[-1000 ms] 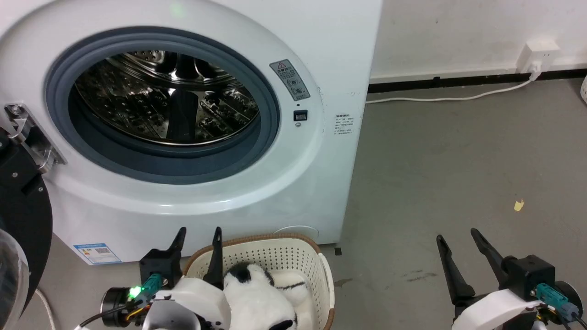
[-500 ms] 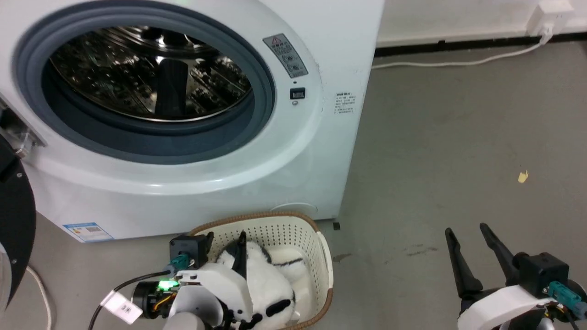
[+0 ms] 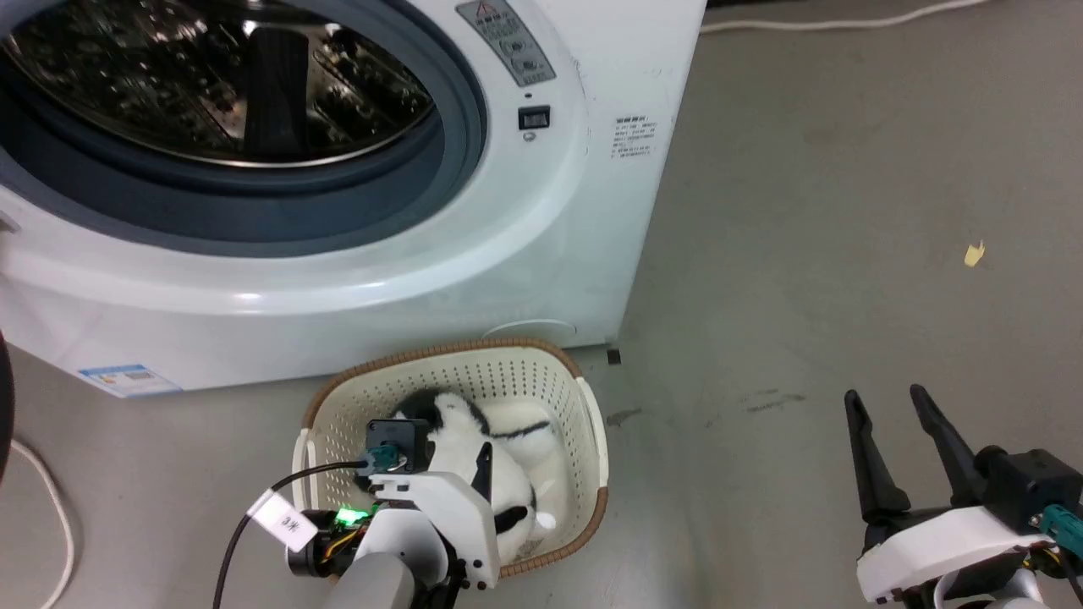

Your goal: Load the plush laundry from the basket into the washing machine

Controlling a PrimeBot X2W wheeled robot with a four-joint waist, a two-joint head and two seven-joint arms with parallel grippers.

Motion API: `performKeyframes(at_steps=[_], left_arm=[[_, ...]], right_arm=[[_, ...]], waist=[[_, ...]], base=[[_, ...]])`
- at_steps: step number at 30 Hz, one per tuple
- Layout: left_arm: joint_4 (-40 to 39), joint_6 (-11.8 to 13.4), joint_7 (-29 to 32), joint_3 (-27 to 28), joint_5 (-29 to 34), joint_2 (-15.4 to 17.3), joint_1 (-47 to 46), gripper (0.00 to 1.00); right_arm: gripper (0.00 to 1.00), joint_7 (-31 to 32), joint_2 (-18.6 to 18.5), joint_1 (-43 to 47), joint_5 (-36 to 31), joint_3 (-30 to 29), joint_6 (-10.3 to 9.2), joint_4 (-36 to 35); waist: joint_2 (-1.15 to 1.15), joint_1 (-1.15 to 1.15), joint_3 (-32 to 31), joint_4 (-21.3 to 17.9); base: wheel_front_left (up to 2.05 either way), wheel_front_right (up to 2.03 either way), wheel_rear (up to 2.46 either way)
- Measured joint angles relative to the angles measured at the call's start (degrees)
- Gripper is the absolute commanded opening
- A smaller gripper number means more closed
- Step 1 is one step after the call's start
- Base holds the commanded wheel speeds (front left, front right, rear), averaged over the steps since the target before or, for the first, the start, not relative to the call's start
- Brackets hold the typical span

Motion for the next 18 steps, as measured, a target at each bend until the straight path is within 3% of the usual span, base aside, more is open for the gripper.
performKeyframes(at_steps=[18], left_arm=[[12.9,1.8,-3.1,-6.2,-4.9,0.2,-8.8,1.0]], right_arm=[[1.0,-0.7,0.0,-1.3,2.1,-2.2,0.0,-3.4]], waist=[[0.0,0.0,10.4,0.6]], base=[[0.0,0.0,0.0]])
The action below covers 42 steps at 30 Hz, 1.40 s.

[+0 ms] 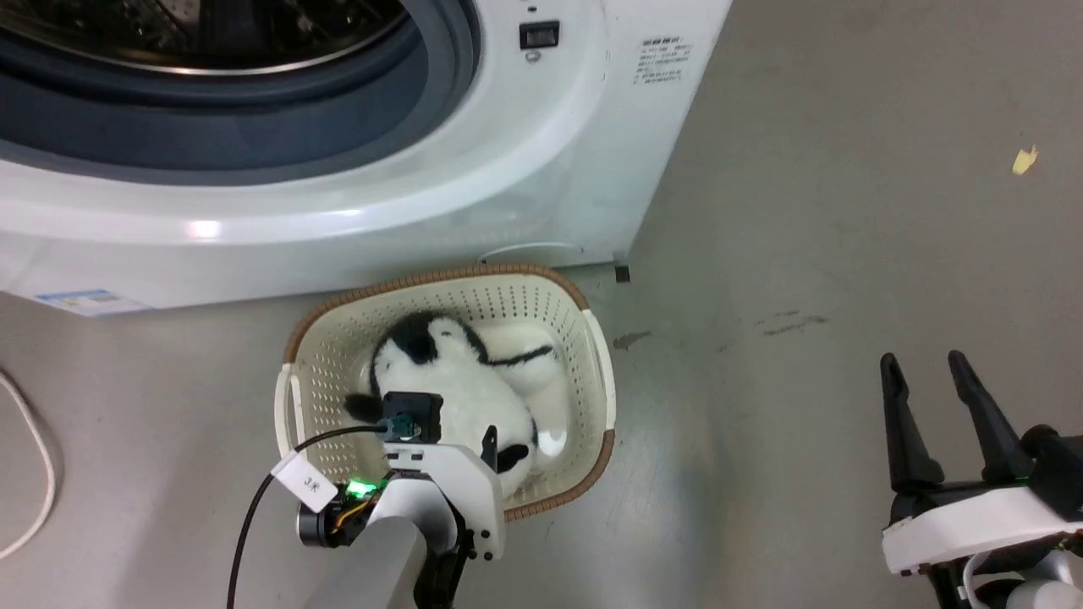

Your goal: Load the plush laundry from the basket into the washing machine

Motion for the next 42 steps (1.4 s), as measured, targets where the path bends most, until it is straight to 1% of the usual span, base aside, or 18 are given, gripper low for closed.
performKeyframes(at_steps=[14,34,42], left_arm=[[9.6,2.0,-1.2,-3.2,-6.0,-0.1,-8.7,1.0],[22.2,4.1,-6.5,-5.5,-17.4,-0.2,-19.2,1.0],[27.2,4.9,-9.1,-7.2,-21.1,-0.3,-24.2,1.0]], right_arm=[[1.0,0.0,0.0,-0.9,2.0,-2.0,0.0,-4.0],[1.0,0.5,-0.6,-0.8,5.0,-4.9,0.0,-10.6],[1.0,0.6,-0.8,-0.4,6.4,-6.1,0.0,-13.3]], waist=[[0.0,0.0,9.0,0.2],[0.0,0.0,20.6,1.3],[0.0,-0.01,25.1,1.4]], base=[[0.0,0.0,0.0],[0.0,0.0,0.0],[0.0,0.0,0.0]])
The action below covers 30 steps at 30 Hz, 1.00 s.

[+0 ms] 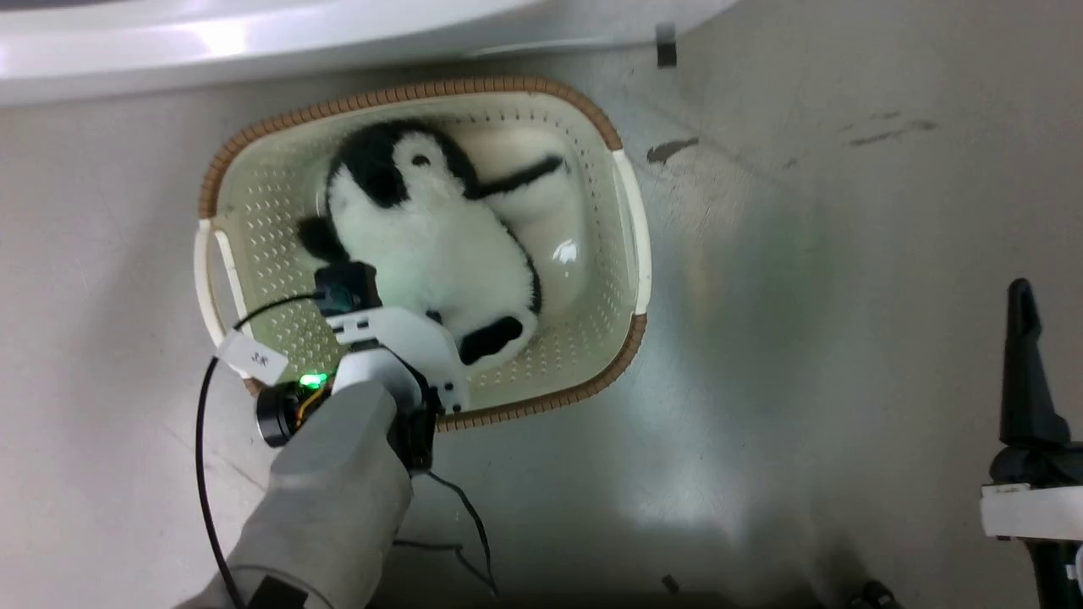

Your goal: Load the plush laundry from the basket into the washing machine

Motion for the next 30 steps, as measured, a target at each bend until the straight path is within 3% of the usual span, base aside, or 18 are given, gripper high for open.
performKeyframes(at_steps=[10,29,30], left_arm=[[4.5,0.6,-0.6,-3.6,-4.0,-0.1,-4.9,1.0],[3.0,0.6,3.8,-8.1,-7.3,0.2,-5.6,1.0],[2.9,0.6,4.0,-8.3,-7.6,0.2,-5.7,0.6]], right_arm=[[1.0,0.0,-0.3,1.1,1.8,-1.2,0.0,-2.7],[1.0,1.0,-0.5,2.0,1.9,-2.4,0.0,-5.4],[1.0,1.0,-0.5,2.0,1.9,-2.5,0.0,-5.5]], waist=[[0.0,0.0,5.2,0.2],[0.0,0.0,6.4,0.5],[0.0,0.0,6.5,0.6]], base=[[0.0,0.0,0.0],[0.0,0.0,0.0],[0.0,0.0,0.0]])
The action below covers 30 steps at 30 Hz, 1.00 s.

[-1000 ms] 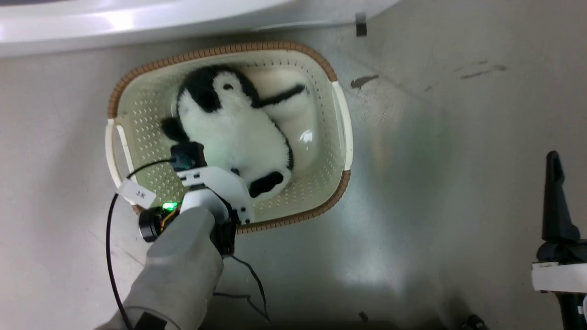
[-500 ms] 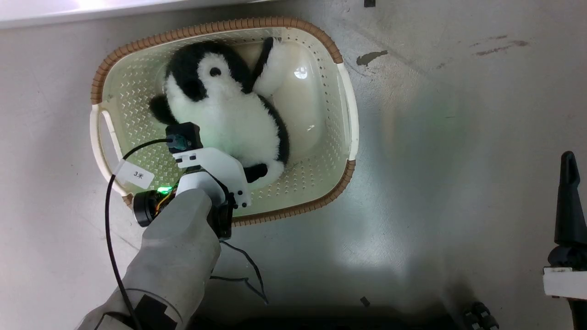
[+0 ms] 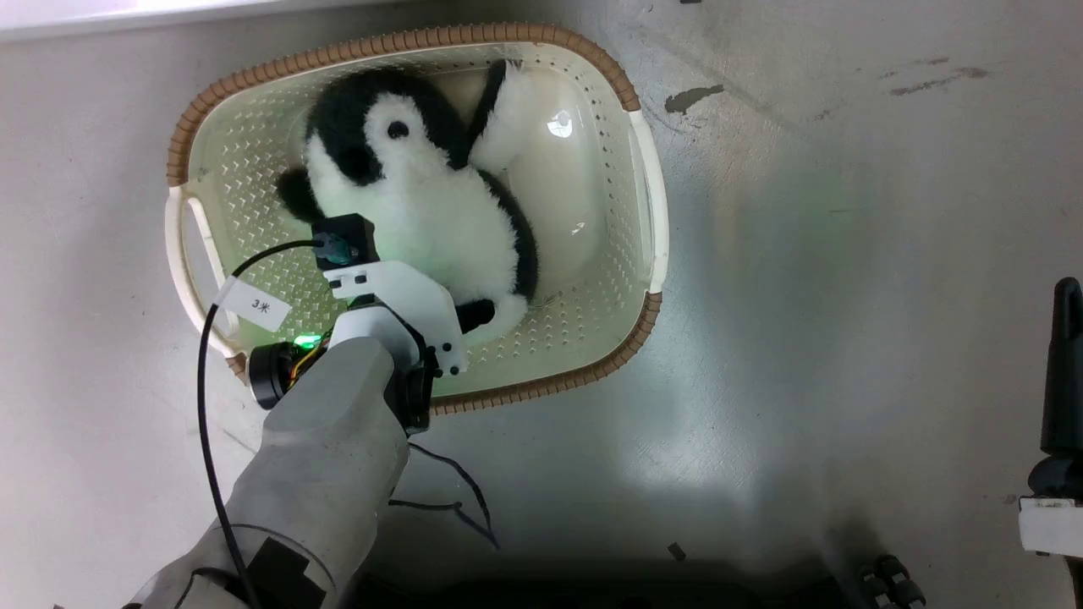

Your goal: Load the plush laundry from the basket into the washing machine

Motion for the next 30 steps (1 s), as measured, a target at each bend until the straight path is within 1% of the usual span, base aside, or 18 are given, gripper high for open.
performKeyframes(at_steps=[1,3,11,17,21,23,30], left_arm=[[-0.2,-0.4,0.0,-0.3,0.0,0.1,-0.1,0.0],[-0.5,-1.2,-0.8,-0.7,-0.1,0.0,-0.1,0.0],[-0.3,-2.6,-4.0,-0.5,-2.5,-0.1,-0.2,0.0],[-0.7,-5.0,-6.0,-0.5,-4.3,-0.1,-0.1,0.0],[-1.5,-7.0,-7.9,-0.9,-5.5,-0.2,-0.1,0.0],[-1.6,-8.0,-8.6,-1.7,-5.5,-0.2,0.0,0.0],[-1.4,-10.5,-11.3,-2.7,-5.4,-0.2,1.7,0.0]], right_arm=[[1.0,0.0,0.0,0.0,0.0,0.0,0.0,-0.1],[1.0,0.0,0.0,0.0,0.0,0.0,0.0,-0.1],[1.0,0.0,0.0,0.0,0.0,0.1,0.0,-0.1],[1.0,0.3,0.0,0.0,0.0,0.1,0.0,0.0],[1.0,0.2,-0.3,-0.2,0.1,1.1,0.0,0.6],[1.0,0.2,-0.4,-0.6,0.1,1.8,0.0,1.3],[1.0,-0.2,-0.9,-2.9,0.5,4.1,0.0,4.5]], waist=[[0.0,0.0,0.0,0.0],[0.0,0.0,0.1,0.1],[0.0,0.0,-0.5,0.1],[0.0,0.01,-1.0,0.5],[0.0,0.0,-2.1,0.7],[0.0,0.0,-3.0,0.9],[0.0,0.0,-7.2,1.6]], base=[[0.0,0.0,0.0],[0.0,0.0,0.0],[0.0,0.0,0.0],[0.0,0.0,0.0],[0.0,0.0,0.0],[0.0,0.0,0.0],[0.0,0.0,0.0]])
